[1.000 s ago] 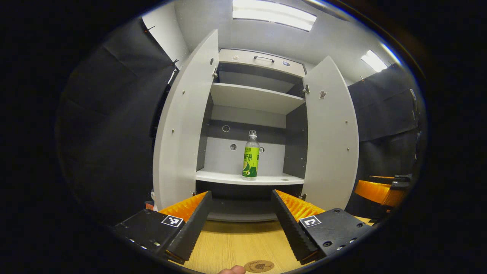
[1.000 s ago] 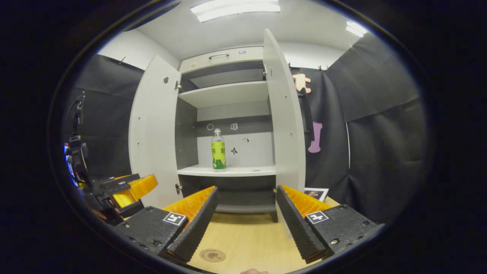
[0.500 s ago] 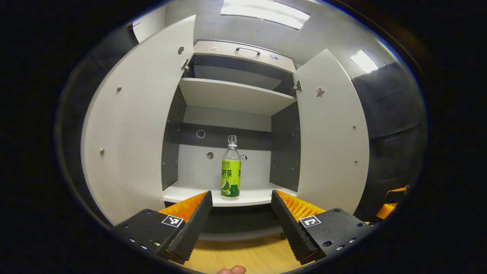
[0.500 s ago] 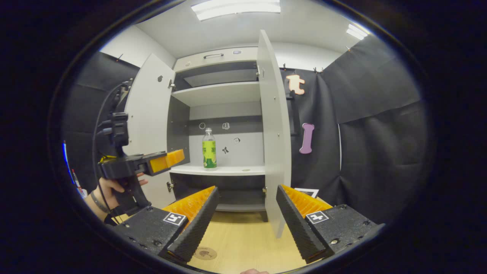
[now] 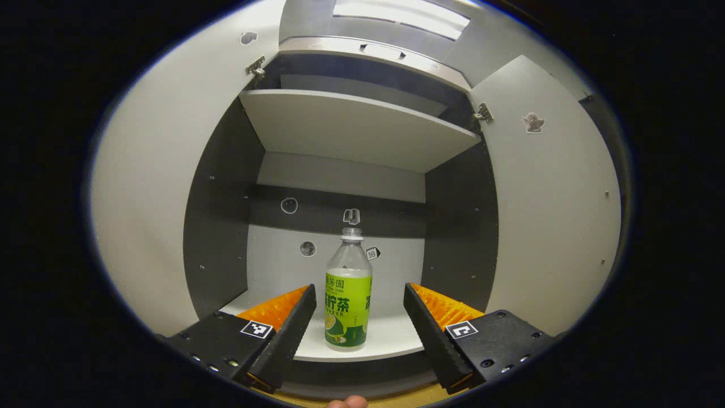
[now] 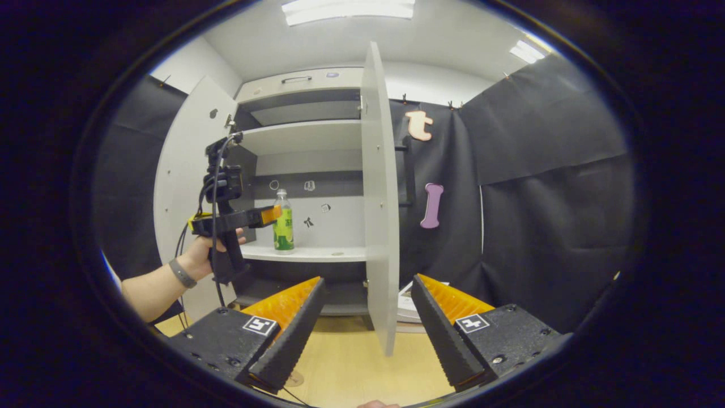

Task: Grasp the bottle in the cabinet with the left hand and place it on the coaster, then close the right door with the right hand and the left door with the left hand.

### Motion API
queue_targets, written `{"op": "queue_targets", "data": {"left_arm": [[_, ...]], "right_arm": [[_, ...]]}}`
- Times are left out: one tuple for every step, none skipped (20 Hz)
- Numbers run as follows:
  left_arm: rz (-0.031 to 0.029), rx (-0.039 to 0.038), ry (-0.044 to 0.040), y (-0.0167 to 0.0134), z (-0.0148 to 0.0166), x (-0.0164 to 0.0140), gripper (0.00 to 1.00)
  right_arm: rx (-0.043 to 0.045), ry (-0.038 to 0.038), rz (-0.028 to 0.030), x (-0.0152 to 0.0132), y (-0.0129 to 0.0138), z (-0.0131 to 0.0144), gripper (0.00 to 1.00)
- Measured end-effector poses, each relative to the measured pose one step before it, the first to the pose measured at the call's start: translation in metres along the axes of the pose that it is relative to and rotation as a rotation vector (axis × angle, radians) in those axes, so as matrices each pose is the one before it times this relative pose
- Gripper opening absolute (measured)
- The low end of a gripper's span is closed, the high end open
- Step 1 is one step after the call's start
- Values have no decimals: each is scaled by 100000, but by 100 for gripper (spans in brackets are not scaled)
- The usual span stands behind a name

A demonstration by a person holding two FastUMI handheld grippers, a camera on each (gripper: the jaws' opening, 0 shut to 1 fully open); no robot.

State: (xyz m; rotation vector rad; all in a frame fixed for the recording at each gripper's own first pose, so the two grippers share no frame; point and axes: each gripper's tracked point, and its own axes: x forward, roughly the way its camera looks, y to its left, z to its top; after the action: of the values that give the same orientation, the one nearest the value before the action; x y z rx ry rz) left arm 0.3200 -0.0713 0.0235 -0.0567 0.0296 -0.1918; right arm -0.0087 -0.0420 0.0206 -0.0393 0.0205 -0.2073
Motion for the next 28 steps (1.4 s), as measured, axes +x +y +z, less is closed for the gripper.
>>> {"op": "queue_targets", "data": {"left_arm": [[406,52,1203,274,-277,1258,95],[67,66,1088,269,-259,1273,95],[65,-318,1273,241,-346,1010,95],[22,-316,514,66,-48,803,95],[329,-133,96,184,-10,626,95],[514,128,-159,163,90,657,95],[457,228,49,155,1,634,95],[139,-146,129,19,-208,485,95],[-527,-777,334,-222,-155,413,95],[-278,-748,947,-1,-211,353,95],[-292,-621,664,10,-250,294,95],[370,-333,542,184,-72,155,94],[675,-259,77,189,-124,269,94],[1004,19,-85,79,-114,270,91],[1423,470,-335,196,-68,33,83],[1900,663,256,602,-12,198,78],[980,481,145,274,-30,-25,78],[-629,-204,168,8,46,-62,76],[-1155,-1011,-24,-128,95,-140,74],[-628,-821,338,-59,4,-244,72],[-733,-325,500,-80,155,-269,72],[-203,-64,281,100,161,-357,70],[-79,-129,-276,53,266,-300,69],[-245,-318,-822,119,392,-454,69],[-265,-29,-1215,14,517,-520,69],[264,567,-915,102,479,-404,69],[311,691,-559,74,412,-501,69],[-22,587,-489,19,417,-483,73]], "right_arm": [[-226,-301,-1256,-117,-174,108,99],[-443,-58,-1195,-175,-201,-7,100],[-585,225,-1107,-189,-296,-14,96],[-604,379,-997,-169,-252,-28,100],[-514,492,-1059,-32,-323,-41,96],[-239,214,-1059,-97,-367,-12,100],[67,17,-906,4,-230,130,100],[211,-199,-775,-54,-309,45,100],[221,-333,-579,-16,-169,146,100],[129,-264,-341,-37,1,73,100],[-4,-194,-133,40,9,38,100],[-137,99,-55,-1,-72,-39,100],[-233,37,126,-5,96,2,100],[-292,-19,-38,-51,3,5,100],[-158,-144,-171,-63,-81,127,100],[-18,-126,-116,-61,-81,-50,100],[285,-189,-105,1,-54,98,100],[380,6,44,12,-26,-61,100],[294,57,270,-66,83,17,100],[78,123,199,11,18,-93,100],[20,306,191,56,56,-6,100],[271,144,374,32,10,-97,100],[544,91,646,4,183,10,100],[512,142,679,57,90,-48,100],[329,255,511,60,93,14,100],[213,159,469,-90,-6,-124,100],[121,-74,623,-100,199,42,100],[37,-217,671,-86,73,35,100]]}}
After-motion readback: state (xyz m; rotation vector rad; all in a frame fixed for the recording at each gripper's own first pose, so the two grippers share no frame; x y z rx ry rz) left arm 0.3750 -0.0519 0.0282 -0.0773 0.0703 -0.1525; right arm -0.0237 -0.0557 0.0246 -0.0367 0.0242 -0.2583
